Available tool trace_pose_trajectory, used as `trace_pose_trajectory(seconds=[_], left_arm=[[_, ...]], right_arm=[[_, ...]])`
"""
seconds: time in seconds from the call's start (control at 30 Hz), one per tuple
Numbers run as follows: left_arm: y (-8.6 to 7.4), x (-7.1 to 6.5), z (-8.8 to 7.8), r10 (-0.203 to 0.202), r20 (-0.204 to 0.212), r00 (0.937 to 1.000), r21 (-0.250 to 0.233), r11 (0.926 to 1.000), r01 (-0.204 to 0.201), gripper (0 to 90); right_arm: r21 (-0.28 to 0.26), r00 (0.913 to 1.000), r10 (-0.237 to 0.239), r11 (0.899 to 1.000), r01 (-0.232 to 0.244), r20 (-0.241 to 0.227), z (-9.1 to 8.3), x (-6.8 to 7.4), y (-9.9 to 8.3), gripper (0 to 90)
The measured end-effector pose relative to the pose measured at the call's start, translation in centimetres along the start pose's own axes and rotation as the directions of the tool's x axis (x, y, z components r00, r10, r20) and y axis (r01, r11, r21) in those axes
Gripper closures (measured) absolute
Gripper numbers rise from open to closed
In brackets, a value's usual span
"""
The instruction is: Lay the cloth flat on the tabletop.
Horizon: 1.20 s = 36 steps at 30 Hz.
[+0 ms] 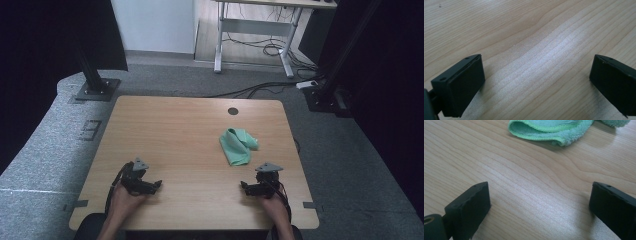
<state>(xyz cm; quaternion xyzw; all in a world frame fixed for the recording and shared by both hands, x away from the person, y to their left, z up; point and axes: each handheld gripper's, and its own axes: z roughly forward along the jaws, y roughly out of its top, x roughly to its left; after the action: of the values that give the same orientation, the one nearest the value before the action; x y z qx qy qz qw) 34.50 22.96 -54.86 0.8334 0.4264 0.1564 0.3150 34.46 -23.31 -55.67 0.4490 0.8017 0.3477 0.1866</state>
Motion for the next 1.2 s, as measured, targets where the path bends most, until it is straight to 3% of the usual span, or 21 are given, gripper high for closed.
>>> trace_pose_trajectory(seconds=[0.4,0.5,0.63,0.8,0.93,1.2], left_arm=[[0.1,0.0,0.0,0.003,0.003,1.0000,0.000,1.0000,-0.003,0.0],[0.1,0.0,0.1,0.004,0.004,1.0000,0.000,1.0000,-0.004,0.0],[0.1,0.0,0.1,0.005,0.004,1.0000,0.000,1.0000,-0.005,0.0],[0.1,0.0,0.1,0.005,0.004,1.0000,0.000,1.0000,-0.005,0.0],[0.1,0.0,0.1,0.005,0.004,1.0000,0.000,1.0000,-0.005,0.0],[0.1,0.0,0.1,0.005,0.004,1.0000,0.000,1.0000,-0.005,0.0]], right_arm=[[-0.009,0.9998,0.017,1.000,-0.017,0.005,-0.1,-0.1,-0.1,6.0],[-0.017,0.9985,0.053,0.998,-0.053,-0.011,-0.4,-0.6,0.0,11.9],[-0.009,0.9964,0.082,0.997,-0.082,-0.020,-0.6,-0.9,0.1,12.9],[-0.009,0.9985,0.054,0.999,-0.054,-0.008,-1.0,-1.4,0.9,13.5],[-0.022,0.9980,0.052,0.998,-0.053,-0.036,-1.4,-1.8,1.9,14.7],[-0.027,0.9987,0.029,0.999,-0.031,-0.041,-1.4,-2.0,3.4,32.3]])
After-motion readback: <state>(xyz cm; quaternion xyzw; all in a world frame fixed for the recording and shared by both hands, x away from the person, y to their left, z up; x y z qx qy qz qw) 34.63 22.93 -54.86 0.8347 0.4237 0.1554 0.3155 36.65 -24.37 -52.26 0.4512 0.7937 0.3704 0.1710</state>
